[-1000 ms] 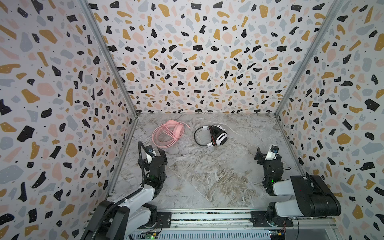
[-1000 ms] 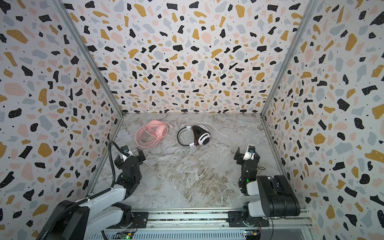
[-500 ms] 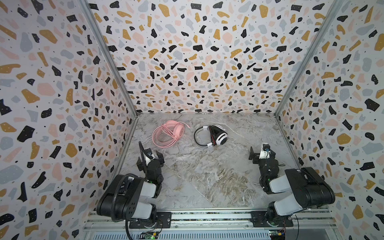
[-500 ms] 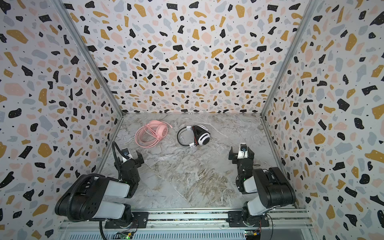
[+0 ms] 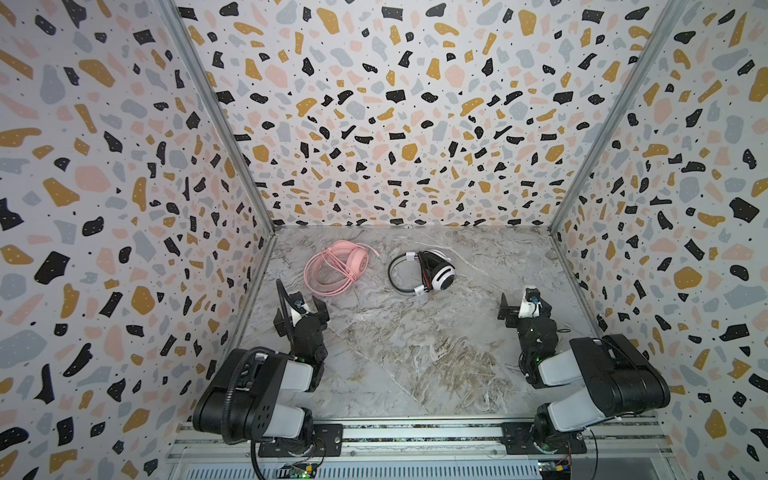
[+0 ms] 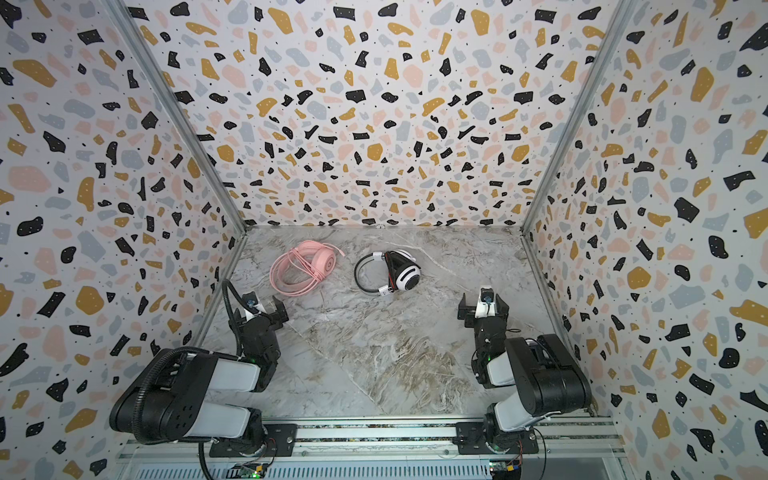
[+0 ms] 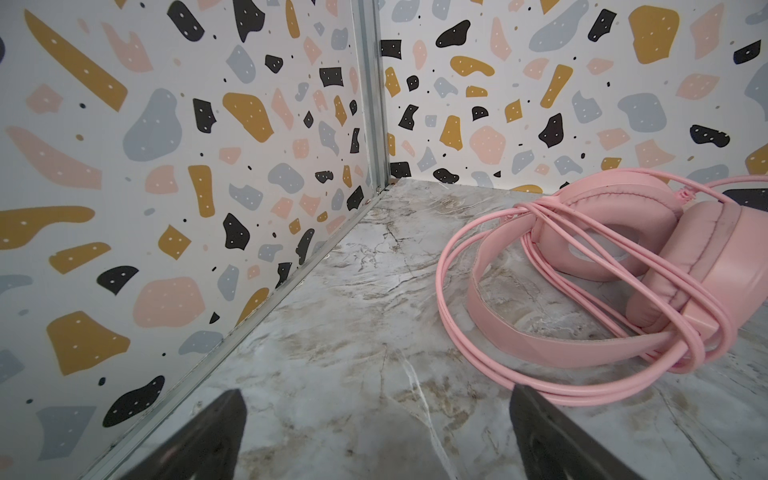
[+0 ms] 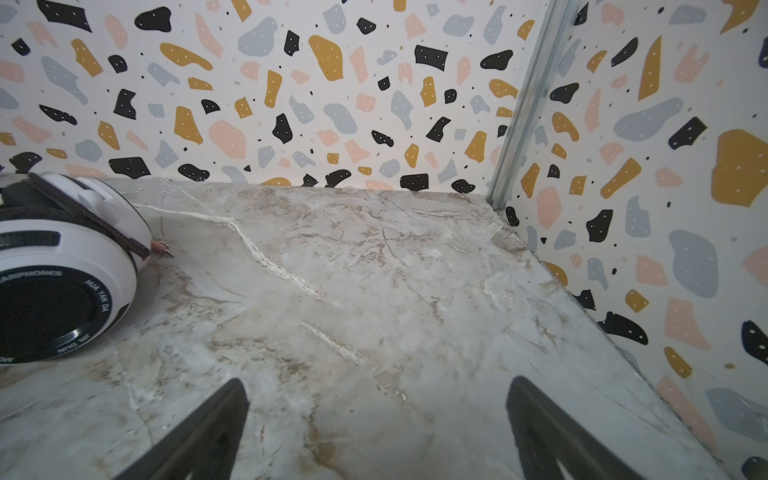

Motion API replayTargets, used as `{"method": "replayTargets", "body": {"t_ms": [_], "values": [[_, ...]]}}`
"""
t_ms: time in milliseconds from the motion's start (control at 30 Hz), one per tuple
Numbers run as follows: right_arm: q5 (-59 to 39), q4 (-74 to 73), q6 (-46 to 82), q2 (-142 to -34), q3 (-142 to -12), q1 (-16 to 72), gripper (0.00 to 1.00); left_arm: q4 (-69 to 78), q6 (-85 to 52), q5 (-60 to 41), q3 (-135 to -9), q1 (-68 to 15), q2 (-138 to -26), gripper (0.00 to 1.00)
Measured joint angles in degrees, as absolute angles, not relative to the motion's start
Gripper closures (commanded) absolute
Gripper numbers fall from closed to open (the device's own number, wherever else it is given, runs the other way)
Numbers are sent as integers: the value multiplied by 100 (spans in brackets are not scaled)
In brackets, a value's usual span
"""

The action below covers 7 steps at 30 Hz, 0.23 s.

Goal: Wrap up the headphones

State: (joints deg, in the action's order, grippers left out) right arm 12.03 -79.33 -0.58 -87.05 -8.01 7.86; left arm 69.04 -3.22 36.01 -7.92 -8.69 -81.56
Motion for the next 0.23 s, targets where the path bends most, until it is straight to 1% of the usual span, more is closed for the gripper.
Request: {"method": "replayTargets", "body": {"t_ms": [233], "values": [[1111,-7898,-58,-8705,-836,744,1,6904,-322,3601,-792,-869,-8156,0]]}}
